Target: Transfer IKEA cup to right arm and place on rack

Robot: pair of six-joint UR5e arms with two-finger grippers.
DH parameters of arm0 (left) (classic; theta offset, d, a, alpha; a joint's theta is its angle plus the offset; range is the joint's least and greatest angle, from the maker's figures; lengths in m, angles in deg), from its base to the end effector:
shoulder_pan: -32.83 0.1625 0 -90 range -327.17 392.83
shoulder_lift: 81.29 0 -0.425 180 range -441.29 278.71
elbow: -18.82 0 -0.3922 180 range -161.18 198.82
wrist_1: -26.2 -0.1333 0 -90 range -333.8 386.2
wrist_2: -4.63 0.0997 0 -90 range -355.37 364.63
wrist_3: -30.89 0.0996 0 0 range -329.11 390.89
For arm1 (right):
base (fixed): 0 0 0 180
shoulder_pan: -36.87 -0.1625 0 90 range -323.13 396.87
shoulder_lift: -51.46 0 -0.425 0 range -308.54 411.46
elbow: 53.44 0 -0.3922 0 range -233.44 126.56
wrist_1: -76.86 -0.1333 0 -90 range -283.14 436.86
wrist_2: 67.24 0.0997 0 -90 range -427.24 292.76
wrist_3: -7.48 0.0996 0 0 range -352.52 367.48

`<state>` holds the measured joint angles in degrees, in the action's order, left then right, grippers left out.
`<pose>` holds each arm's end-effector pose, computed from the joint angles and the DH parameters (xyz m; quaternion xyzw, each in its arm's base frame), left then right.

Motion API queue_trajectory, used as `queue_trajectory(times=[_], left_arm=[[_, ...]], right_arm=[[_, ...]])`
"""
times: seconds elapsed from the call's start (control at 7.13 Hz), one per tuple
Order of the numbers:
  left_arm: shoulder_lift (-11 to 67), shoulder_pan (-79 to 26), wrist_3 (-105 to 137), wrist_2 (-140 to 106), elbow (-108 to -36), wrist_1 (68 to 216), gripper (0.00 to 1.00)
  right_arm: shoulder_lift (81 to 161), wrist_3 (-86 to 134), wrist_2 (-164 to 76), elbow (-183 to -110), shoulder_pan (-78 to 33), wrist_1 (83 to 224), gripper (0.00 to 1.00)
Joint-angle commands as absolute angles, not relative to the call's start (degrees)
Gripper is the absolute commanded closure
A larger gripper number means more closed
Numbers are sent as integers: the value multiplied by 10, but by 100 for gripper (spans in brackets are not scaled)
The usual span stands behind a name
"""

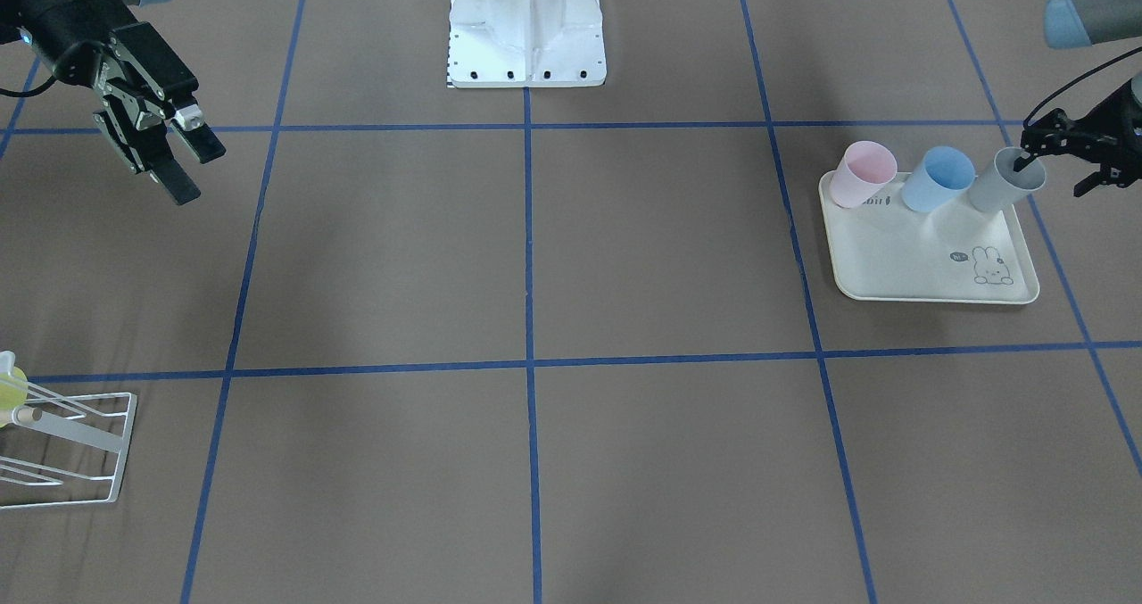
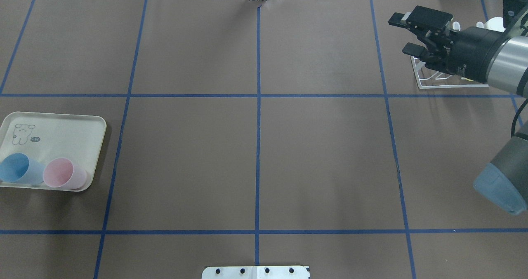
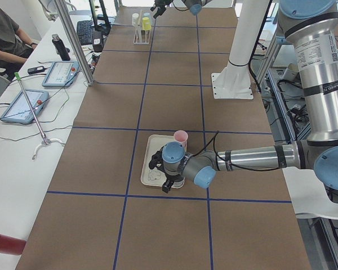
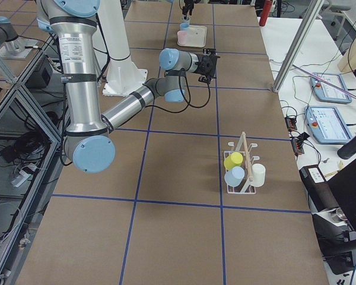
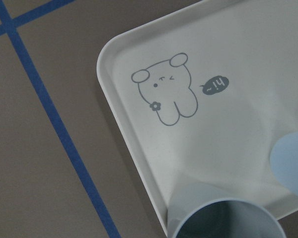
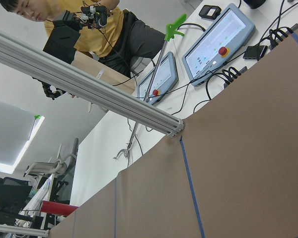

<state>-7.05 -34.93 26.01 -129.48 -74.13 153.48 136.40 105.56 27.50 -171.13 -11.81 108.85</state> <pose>0.0874 -0.3828 0.6823 0.1049 0.4028 0.2154 0.8834 -0.2133 -0.4320 0.2727 0.2195 -0.6771 0.3077 0.6314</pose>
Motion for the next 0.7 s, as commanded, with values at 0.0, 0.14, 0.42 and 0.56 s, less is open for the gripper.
queue_trajectory(times=[0.0, 0.14, 0.42, 0.56], left_arm=[[-70, -348, 261, -1292, -738, 1536, 81], [-70, -348, 261, -1292, -738, 1536, 96], [-70, -348, 257, -1293, -746, 1535, 100], [-70, -348, 245, -1295, -755, 1533, 100]], right_arm=[[1366, 1056, 275, -1712, -118, 1088, 0], [1367, 1056, 275, -1711, -118, 1088, 0], [1367, 1056, 274, -1712, -118, 1088, 0], [1366, 1056, 275, -1712, -118, 1088, 0]])
